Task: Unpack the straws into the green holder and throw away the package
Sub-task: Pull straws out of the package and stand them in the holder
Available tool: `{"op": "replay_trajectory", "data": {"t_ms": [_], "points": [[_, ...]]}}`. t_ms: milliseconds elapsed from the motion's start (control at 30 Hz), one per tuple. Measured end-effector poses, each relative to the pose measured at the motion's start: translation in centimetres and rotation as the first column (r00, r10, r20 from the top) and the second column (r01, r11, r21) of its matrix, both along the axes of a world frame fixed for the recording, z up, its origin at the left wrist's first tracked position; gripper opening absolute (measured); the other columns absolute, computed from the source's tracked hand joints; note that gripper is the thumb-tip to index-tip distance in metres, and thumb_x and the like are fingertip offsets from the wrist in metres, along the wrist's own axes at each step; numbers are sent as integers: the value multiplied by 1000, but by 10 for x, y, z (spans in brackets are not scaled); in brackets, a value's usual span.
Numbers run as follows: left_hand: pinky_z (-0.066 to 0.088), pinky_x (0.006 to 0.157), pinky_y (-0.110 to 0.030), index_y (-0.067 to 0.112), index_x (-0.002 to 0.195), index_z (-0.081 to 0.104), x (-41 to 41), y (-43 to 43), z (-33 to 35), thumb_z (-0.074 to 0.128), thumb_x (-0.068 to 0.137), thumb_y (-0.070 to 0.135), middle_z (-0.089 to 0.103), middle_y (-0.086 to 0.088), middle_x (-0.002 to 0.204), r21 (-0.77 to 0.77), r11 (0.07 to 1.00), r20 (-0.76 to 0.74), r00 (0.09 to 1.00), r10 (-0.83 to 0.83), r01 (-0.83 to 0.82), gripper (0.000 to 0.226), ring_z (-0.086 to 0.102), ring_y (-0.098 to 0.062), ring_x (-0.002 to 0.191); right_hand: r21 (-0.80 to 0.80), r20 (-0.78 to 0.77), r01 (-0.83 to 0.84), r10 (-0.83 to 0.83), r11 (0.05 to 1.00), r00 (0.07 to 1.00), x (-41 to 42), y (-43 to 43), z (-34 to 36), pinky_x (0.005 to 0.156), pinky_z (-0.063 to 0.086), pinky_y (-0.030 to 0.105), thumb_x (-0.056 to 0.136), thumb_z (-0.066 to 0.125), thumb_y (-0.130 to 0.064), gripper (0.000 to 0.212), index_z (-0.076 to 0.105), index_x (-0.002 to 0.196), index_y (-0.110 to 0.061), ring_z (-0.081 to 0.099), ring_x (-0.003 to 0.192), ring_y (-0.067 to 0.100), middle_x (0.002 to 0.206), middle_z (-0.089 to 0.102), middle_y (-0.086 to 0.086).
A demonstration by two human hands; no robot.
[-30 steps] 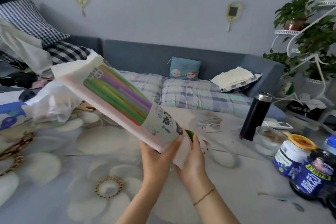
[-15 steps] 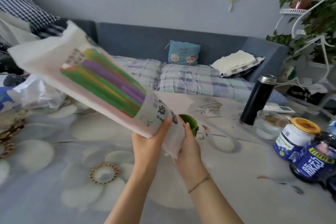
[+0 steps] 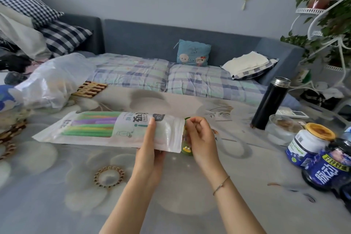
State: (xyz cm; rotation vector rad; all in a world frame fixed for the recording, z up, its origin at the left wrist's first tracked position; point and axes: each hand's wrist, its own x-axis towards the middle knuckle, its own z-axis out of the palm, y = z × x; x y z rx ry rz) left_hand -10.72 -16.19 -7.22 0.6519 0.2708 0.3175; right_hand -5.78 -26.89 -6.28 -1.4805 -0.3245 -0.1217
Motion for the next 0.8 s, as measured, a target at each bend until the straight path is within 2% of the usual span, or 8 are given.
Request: {"op": "replay_trajectory", "data": {"t_ms": [167,200,267,333,433,467,567,800], "points": [[60,80,-34,9,131,56,2,25,6,66,86,38,71,-12,118,-141,988,-40,997,64,-69,55,71,-22,100,178,-44,142,-136,974,990,11,-24,15,41,32,17,95,49,-13,13,50,82,-14,39,41,3,55,41,-1],[60,77,-30,9,129,57,3,28,6,63,88,36,73,-11,113,-150,986,-48,997,67,-74,50,73,-20,94,248,-102,141,-119,958,988,13,-29,18,41,31,17,94,51,-16,12,50,82,-15,39,42,3,56,41,-2],[59,83,-34,7,131,56,2,24,8,61,90,34,70,-13,119,-153,987,-50,998,35,-43,50,69,-24,105,359,-200,53,22,932,980,13,-26,19,42,33,17,91,57,-23,10,52,83,-18,41,47,5,57,43,-5],[57,89,-39,5,131,57,3,11,8,60,91,31,68,-15,123,-145,989,-64,998,-8,-1,47,65,-26,113,286,-192,-75,134,955,972,8,-12,15,48,39,20,87,61,-29,9,57,85,-22,47,50,6,57,50,-6],[60,71,-28,8,116,63,4,-2,11,59,93,27,76,-8,101,-174,984,-56,997,-52,42,30,73,-16,88,63,-89,-8,13,998,996,4,6,14,50,45,16,93,54,-26,15,61,82,-20,54,49,2,56,59,-8],[60,65,-27,7,115,63,6,0,11,60,92,27,76,-9,102,-207,977,-53,997,-54,42,30,73,-16,87,66,-58,45,-42,997,997,6,6,17,43,41,14,96,50,-23,21,59,77,-18,49,43,0,54,54,-5],[61,62,-30,3,131,55,12,14,11,61,92,28,66,-18,125,-260,966,-41,999,-14,3,47,65,-27,113,133,-15,168,-167,977,986,20,-10,33,37,32,11,99,41,-22,30,53,72,-14,40,37,0,56,41,2],[56,52,-23,6,128,53,17,29,9,59,93,26,73,-9,105,-149,986,-43,997,70,-76,41,74,-14,75,100,89,442,-450,891,888,65,-66,65,42,28,18,100,34,-32,36,47,69,-19,33,40,1,57,37,0]]}}
